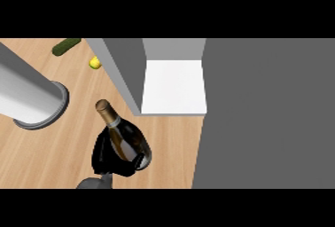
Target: Pick up the wine, place it into the cabinet and close the cabinet
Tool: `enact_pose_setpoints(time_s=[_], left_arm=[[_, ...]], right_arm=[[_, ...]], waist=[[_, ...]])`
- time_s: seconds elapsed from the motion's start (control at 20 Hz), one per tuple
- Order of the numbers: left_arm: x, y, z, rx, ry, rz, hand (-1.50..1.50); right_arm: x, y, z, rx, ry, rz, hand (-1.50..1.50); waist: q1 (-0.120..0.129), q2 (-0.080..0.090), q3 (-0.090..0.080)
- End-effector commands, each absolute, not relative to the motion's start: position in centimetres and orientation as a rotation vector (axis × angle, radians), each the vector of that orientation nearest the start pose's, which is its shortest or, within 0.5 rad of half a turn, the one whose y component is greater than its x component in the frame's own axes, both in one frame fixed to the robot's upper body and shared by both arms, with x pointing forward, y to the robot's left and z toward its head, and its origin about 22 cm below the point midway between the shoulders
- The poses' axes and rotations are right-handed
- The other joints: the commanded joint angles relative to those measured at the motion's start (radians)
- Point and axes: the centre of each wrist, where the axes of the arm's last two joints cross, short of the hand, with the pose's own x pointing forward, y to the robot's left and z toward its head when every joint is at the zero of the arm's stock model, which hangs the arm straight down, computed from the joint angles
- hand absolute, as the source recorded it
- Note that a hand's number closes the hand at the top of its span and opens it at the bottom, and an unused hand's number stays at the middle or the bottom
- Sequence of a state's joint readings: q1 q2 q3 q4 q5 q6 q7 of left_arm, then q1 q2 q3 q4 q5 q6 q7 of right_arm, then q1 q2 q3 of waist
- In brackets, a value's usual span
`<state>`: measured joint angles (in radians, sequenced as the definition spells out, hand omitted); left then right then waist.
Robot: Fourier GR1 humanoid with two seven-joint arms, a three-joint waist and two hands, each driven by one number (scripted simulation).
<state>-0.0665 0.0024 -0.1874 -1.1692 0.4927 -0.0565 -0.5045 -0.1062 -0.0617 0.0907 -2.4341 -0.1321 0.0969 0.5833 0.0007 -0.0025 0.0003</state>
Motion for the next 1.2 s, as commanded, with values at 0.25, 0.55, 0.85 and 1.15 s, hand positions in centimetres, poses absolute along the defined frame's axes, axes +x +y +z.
enact_pose_setpoints(time_s=[0.25,0.55,0.85,1.15], left_arm=[[23.1,12.7,-6.9,-0.411,-1.596,0.365,1.50],[24.1,10.7,-7.9,-0.379,-1.565,0.416,1.50],[24.5,11.1,-6.9,-0.370,-1.537,0.410,1.50],[26.4,9.7,-8.9,-0.354,-1.622,0.404,1.50]], right_arm=[[13.9,-22.2,21.2,0.274,-1.936,0.267,-1.50],[15.1,-21.8,20.1,0.252,-1.944,0.256,-1.50],[14.0,-22.7,22.1,0.268,-1.935,0.288,-1.50],[16.9,-22.0,19.5,0.273,-1.924,0.275,-1.50]], waist=[[-0.007,0.002,-0.001],[-0.012,0.003,-0.001],[-0.004,0.001,0.000],[-0.011,0.004,-0.001]])
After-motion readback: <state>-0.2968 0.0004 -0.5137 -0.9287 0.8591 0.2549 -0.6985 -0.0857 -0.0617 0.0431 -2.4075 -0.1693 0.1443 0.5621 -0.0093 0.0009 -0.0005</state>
